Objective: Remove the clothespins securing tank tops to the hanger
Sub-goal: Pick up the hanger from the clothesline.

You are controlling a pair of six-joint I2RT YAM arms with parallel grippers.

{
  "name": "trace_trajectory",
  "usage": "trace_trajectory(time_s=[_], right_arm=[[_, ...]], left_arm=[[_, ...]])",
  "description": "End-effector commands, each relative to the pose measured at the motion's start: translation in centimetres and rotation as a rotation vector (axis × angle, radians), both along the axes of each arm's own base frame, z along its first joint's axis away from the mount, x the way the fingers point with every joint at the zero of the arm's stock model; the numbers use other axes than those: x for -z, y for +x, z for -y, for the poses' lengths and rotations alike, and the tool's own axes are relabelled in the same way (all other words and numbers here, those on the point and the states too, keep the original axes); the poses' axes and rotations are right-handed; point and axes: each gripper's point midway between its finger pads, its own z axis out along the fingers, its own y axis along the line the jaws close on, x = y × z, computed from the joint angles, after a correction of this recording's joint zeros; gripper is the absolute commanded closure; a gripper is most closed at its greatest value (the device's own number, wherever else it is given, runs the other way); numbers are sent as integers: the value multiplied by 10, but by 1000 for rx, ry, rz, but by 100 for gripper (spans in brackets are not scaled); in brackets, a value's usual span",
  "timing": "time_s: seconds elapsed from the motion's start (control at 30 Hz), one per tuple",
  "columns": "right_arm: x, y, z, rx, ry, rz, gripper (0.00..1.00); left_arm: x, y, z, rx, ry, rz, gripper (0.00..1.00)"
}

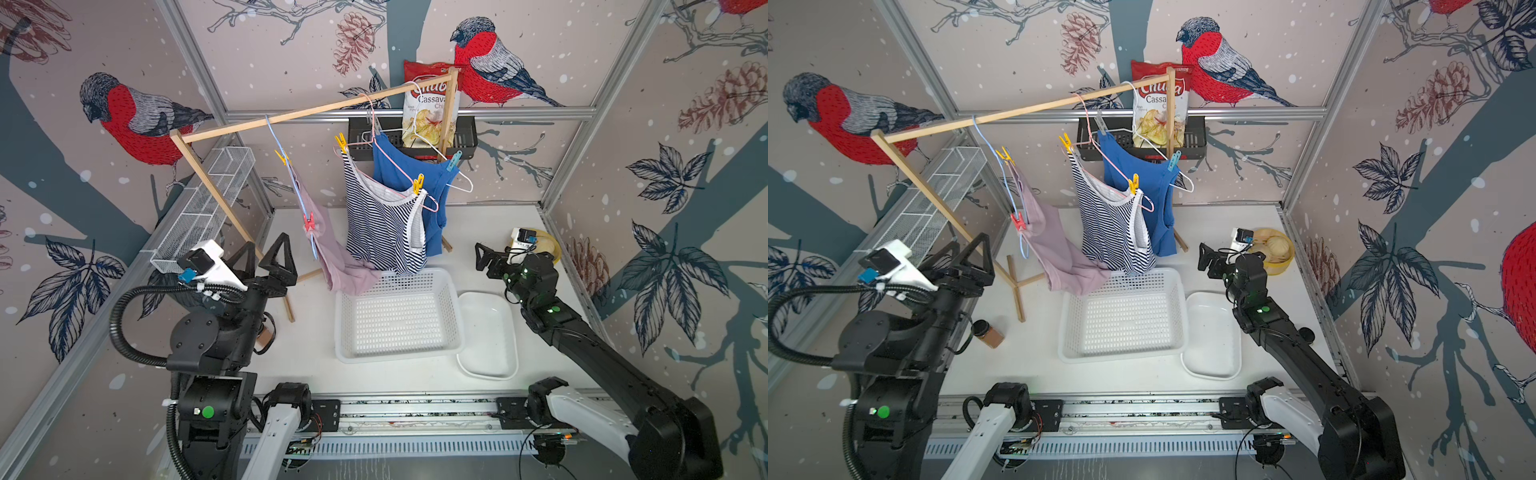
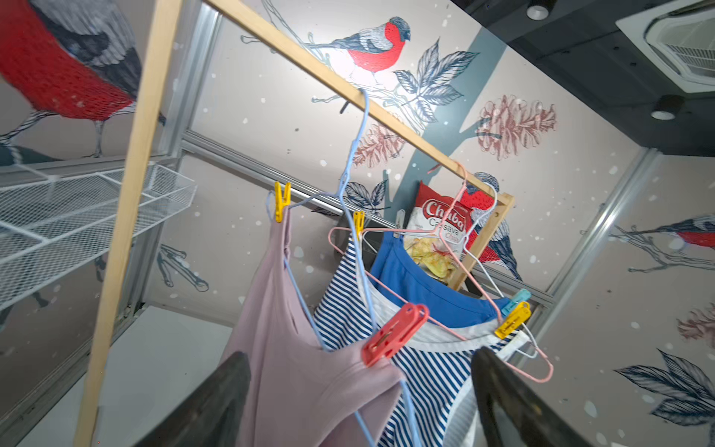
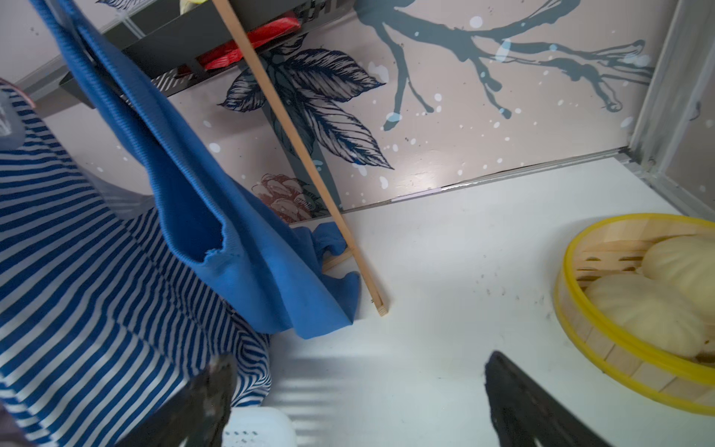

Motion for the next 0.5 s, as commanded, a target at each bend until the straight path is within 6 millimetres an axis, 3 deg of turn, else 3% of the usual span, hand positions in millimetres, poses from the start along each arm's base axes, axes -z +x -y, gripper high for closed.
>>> trace_trajectory(time_s=[0.0, 0.17, 0.33, 0.47], right_arm=[[-2, -6, -11, -49, -6, -15, 0], [-1, -14, -23, -95, -36, -33, 0], [4, -25, -24, -105, -32, -33, 0], [4, -29, -26, -124, -30, -17, 0]], left_arm=[[26, 13, 17, 90, 88, -204, 14], [27, 26, 14, 67, 141, -314, 16], [21, 28, 12, 63, 168, -376, 21], [16, 27, 20, 106, 164, -370, 20]])
